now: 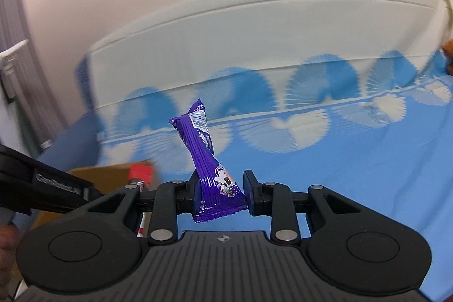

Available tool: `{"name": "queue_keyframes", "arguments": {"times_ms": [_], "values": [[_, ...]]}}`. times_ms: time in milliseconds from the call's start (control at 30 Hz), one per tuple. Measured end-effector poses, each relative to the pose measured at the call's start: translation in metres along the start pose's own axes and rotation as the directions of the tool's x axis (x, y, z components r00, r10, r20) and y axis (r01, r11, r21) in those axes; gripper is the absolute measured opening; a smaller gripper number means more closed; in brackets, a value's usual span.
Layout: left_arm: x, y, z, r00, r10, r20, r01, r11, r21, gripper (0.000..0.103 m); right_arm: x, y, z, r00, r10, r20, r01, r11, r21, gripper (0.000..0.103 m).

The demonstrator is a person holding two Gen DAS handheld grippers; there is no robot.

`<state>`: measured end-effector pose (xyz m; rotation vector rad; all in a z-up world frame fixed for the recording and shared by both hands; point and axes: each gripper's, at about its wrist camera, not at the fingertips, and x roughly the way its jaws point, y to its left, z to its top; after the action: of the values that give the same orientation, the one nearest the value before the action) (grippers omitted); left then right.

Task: Organize snacks
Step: 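Carry the Nescafé stick and purple bar over the box with both tools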

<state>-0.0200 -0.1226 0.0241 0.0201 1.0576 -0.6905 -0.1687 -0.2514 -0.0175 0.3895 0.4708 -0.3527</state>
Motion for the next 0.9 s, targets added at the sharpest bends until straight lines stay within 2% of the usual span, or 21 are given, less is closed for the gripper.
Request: {"name": "queue_keyframes", "arguments": {"times_ms": [200, 433, 667, 900], "values": [[-0.071, 0.052, -0.041, 0.996, 0.063, 0.059, -0.063, 0.998, -0.016, 0.001, -0.034, 0.077, -0.021, 0.993, 0.1, -0.061, -0.103, 0.994, -0.039, 0.032], [-0.117, 0.113, -0.069, 0.984, 0.141, 0.112, -0.131, 0.987, -0.094, 0.001, -0.041, 0.149, -0.047, 0.971, 0.184, -0.152, -0.198, 0.977, -0.082, 0.032], [-0.126, 0.147, -0.068, 0.975, 0.18, 0.13, -0.158, 0.974, -0.163, 0.001, -0.04, 0.186, -0.052, 0.963, 0.193, -0.188, -0.222, 0.963, -0.154, 0.032], [-0.12, 0.162, -0.057, 0.971, 0.201, 0.133, -0.175, 0.968, -0.182, 0.001, -0.024, 0.192, -0.054, 0.959, 0.18, -0.219, -0.217, 0.962, -0.163, 0.032]]}}
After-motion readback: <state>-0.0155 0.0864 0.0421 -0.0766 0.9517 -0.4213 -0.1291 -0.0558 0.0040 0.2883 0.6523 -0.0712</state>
